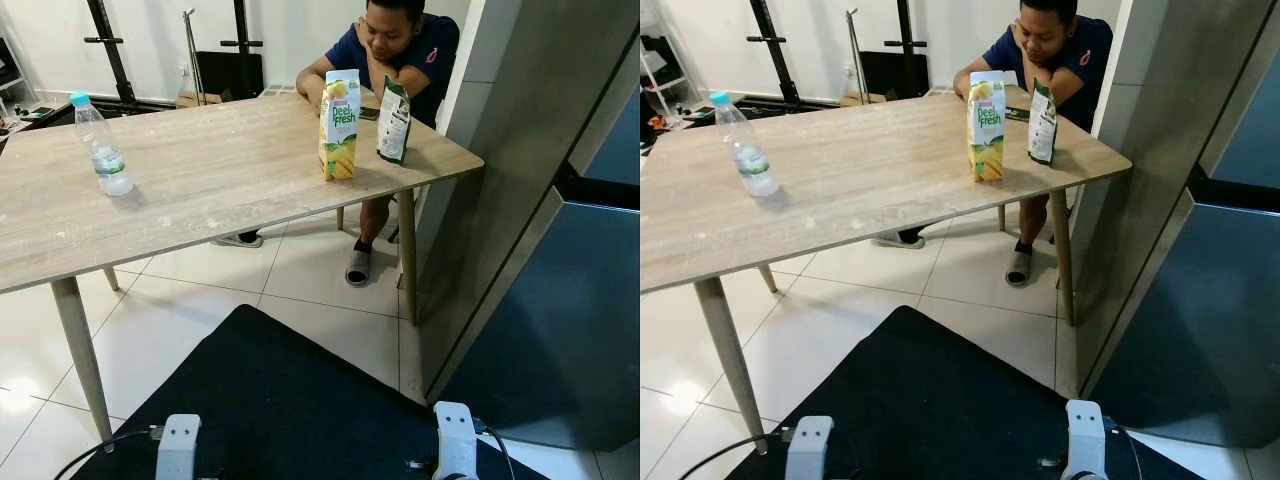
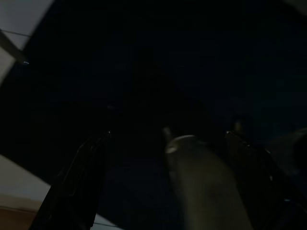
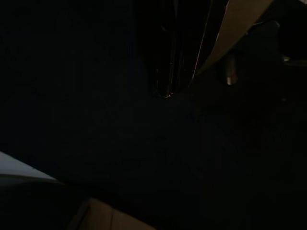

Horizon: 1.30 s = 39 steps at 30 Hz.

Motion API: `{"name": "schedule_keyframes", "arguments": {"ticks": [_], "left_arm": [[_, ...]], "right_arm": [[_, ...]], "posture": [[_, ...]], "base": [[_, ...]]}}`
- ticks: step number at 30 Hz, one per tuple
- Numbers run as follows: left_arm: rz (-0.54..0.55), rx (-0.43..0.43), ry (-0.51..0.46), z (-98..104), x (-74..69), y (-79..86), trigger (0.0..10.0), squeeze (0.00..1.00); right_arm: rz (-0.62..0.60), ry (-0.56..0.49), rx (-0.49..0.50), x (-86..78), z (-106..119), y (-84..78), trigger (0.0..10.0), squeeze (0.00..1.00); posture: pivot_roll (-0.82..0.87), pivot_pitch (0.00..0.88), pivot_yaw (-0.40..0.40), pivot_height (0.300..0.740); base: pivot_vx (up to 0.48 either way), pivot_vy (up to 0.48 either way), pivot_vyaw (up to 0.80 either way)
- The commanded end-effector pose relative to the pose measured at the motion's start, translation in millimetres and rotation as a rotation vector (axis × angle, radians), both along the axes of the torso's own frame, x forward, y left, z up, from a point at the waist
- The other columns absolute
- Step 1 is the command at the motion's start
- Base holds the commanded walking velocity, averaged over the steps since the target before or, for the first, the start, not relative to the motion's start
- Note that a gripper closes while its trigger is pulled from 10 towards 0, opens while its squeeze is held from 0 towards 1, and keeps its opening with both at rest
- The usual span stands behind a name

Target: Restocking fridge

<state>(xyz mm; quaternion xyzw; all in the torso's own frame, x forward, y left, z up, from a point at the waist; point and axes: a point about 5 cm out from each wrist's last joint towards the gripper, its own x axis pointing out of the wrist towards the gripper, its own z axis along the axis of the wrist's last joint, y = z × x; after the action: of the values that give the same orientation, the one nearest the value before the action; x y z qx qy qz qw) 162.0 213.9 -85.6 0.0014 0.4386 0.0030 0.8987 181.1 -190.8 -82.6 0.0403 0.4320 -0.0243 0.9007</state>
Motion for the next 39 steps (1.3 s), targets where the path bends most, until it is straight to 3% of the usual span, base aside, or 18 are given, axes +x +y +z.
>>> {"name": "schedule_keyframes", "arguments": {"ticks": [1, 10, 17, 30, 33, 38, 39], "left_arm": [[0.050, 0.024, -0.015, 2.2, -0.7, 11.5, 10.0, 0.00], [0.108, -0.042, -0.105, 7.0, 10.7, 1.0, 10.0, 0.00], [0.117, -0.043, -0.079, 2.4, -0.8, 2.0, 10.0, 0.00], [0.115, -0.061, -0.048, 1.1, 2.5, -4.9, 10.0, 0.00], [0.094, -0.069, -0.025, -0.6, 4.7, -16.0, 10.0, 0.00], [0.113, -0.027, -0.071, 1.5, 5.1, -13.5, 10.0, 0.00], [0.112, -0.031, -0.071, 1.1, 3.8, -13.6, 10.0, 0.00]], "right_arm": [[0.036, 0.017, -0.025, 1.4, -0.7, 6.2, 10.0, 0.00], [0.054, -0.008, -0.011, 1.1, 0.4, 3.6, 10.0, 0.00], [0.076, -0.017, -0.016, 1.2, 1.7, -1.7, 10.0, 0.00], [0.090, -0.058, -0.017, 16.9, 9.0, 2.9, 10.0, 0.00], [0.160, -0.055, -0.023, 18.2, 9.3, 7.6, 10.0, 0.00], [0.173, -0.051, -0.029, 16.3, 7.9, 11.1, 10.0, 0.00], [0.172, -0.057, -0.025, 17.0, 8.4, 11.7, 10.0, 0.00]], "posture": [[-0.14, 0.025, 0.003, 0.713], [-0.12, 0.045, 0.007, 0.713], [-0.11, 0.048, -0.011, 0.713], [-0.10, 0.054, -0.028, 0.713], [-0.08, 0.052, -0.041, 0.713], [-0.09, 0.051, -0.043, 0.713], [-0.11, 0.082, -0.030, 0.713]], "base": [[0.000, 0.000, 0.00], [0.000, 0.000, 0.00], [0.000, 0.000, 0.00], [0.000, 0.000, 0.00], [0.000, 0.000, 0.00], [0.000, 0.000, 0.00], [0.000, 0.000, 0.00]]}}
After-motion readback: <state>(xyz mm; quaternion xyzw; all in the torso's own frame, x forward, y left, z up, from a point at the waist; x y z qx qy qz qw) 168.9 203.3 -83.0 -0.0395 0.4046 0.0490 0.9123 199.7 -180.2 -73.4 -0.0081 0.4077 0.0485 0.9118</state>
